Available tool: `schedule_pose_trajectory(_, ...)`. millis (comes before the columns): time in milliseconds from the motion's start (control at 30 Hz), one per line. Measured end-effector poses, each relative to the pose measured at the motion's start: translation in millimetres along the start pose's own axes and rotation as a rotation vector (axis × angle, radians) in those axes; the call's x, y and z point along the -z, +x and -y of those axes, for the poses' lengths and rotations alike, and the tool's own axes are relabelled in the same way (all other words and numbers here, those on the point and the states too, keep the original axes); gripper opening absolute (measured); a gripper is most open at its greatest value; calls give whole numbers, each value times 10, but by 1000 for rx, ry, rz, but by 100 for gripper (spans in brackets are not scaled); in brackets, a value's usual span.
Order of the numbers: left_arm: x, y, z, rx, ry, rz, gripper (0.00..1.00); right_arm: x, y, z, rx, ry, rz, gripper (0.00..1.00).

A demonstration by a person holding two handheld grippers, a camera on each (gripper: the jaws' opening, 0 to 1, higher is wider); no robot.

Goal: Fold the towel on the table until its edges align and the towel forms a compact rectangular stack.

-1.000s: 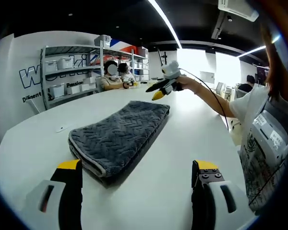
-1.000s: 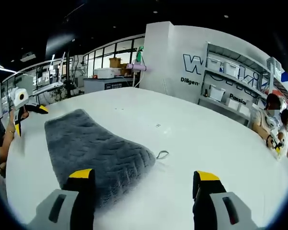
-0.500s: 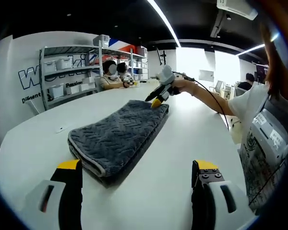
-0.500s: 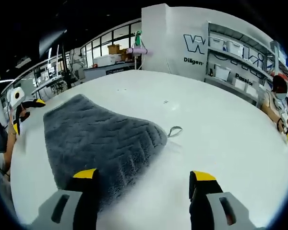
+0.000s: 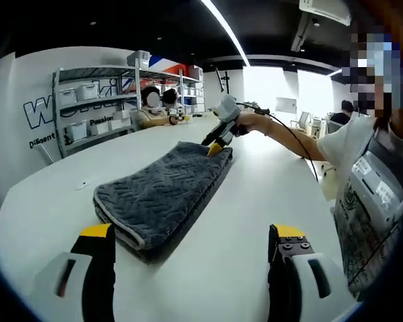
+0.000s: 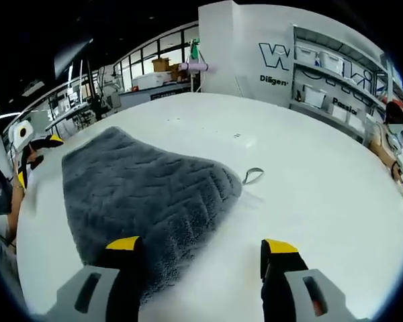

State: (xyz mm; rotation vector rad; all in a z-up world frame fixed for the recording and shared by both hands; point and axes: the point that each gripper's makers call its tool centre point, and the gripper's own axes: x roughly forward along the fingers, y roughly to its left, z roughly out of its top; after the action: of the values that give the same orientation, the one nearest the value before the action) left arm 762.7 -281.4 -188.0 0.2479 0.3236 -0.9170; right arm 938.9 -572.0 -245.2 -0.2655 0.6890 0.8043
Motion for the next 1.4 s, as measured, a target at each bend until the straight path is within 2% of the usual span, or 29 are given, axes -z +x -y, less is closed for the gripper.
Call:
schedule_pose_trajectory(233,0,-5,-29,-5,-4,-1,100,45,28,-122,-31,7,-10,68)
schedule_pose_trajectory(433,-2,-10,-65,0,-2,-7,100,35,59,-197,-85,16,-7,54)
schedule_pose_trajectory(633,-8,-23,-111,-9,-3,-6,100,39,73,-229,-98,12,-2,52)
schedule_pose_trajectory(767,-6,-19,-111,-6,-1,-9,100,20,78,-250,-129,11,13,43)
schedule_pose_trajectory(867,-1,-17,-106,-6,1,-11,100,17,80,-349,-167,3,21,33)
schedule_pose_trajectory(1000,-7,-17,-94,-5,0,-7,100,-10,85,-352,-186,-9,24,27)
schedule_pose_trajectory(1167,4,-9,-69,-3,3,-11,100,-48,85,-316,-211,21,31,17)
schedule_pose_trajectory(1400,6,-16,-37,-5,1,-8,100,-87,42,-279,-221,12,39,14)
